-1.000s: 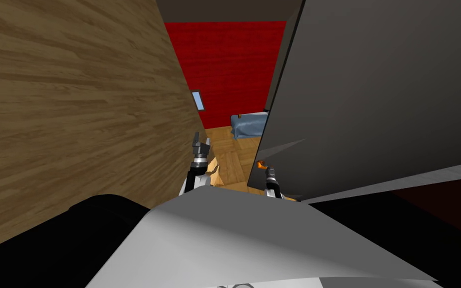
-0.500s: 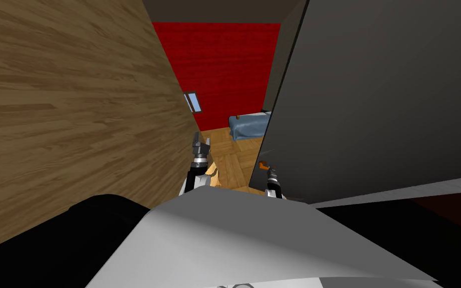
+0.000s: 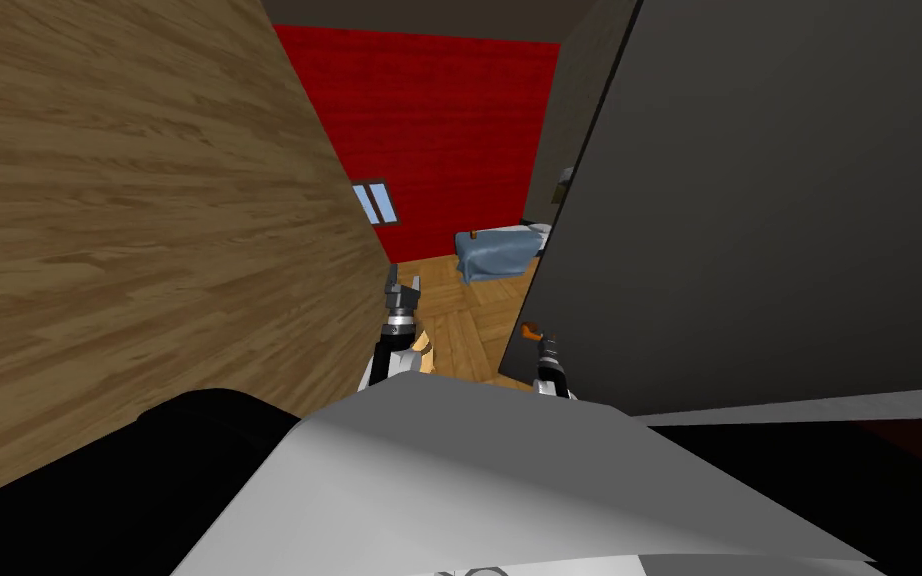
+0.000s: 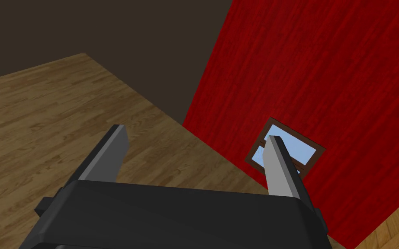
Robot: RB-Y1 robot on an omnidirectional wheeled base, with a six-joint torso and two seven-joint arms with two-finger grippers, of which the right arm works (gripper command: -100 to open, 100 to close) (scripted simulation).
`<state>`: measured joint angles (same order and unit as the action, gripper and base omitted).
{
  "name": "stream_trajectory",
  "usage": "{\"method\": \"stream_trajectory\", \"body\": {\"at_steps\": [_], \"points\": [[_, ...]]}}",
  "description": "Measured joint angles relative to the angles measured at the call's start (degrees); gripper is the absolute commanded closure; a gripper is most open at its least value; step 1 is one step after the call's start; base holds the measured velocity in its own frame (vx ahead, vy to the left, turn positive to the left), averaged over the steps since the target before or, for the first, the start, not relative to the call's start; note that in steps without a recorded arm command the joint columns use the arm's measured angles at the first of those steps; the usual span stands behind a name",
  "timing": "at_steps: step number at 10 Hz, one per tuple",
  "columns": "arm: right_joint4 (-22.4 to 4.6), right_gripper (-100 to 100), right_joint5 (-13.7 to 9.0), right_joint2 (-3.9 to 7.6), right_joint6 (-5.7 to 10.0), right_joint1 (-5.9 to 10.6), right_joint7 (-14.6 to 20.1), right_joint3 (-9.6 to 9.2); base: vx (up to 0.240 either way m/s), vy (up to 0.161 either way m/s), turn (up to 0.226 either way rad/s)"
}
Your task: Push the door open
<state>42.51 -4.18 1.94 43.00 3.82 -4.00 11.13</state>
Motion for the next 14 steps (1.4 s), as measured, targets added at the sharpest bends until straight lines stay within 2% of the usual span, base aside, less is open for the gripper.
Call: {"method": "stream_trajectory", "body": {"at_steps": [2,4,5,6,8,9,11,12,13,14], "points": [[0.97,100,0.14,0.22,-0.35,-0.42,-0.22,0.26,0.193,0.03,-0.094],[-0.63,100,0.04,0.83,0.49,0.64,-0.54,1.08,0.185,0.03,-0.119],[0.23,100,0.1,0.72,0.04,0.29,-0.76,1.35,0.212,0.017,-0.151],[-1.7,100,-0.01,1.39,0.77,1.27,-0.68,1.82,0.204,0.039,-0.133],[-2.25,100,-0.01,1.6,1.08,1.63,-0.88,2.61,0.182,0.027,-0.101],[-1.77,100,-0.03,1.5,1.14,1.5,-1.13,2.9,0.166,0.034,-0.134],[-0.17,100,0.12,0.97,0.08,0.92,-1.66,3.53,0.208,0.051,-0.165],[-1.79,100,0.06,1.0,0.8,1.72,-1.8,4.13,0.215,0.058,-0.163],[-1.23,100,0.09,0.74,0.87,1.28,-1.85,4.52,0.207,0.059,-0.181],[-1.77,100,0.04,0.55,1.16,1.67,-2.02,5.04,0.228,0.06,-0.207]]}}
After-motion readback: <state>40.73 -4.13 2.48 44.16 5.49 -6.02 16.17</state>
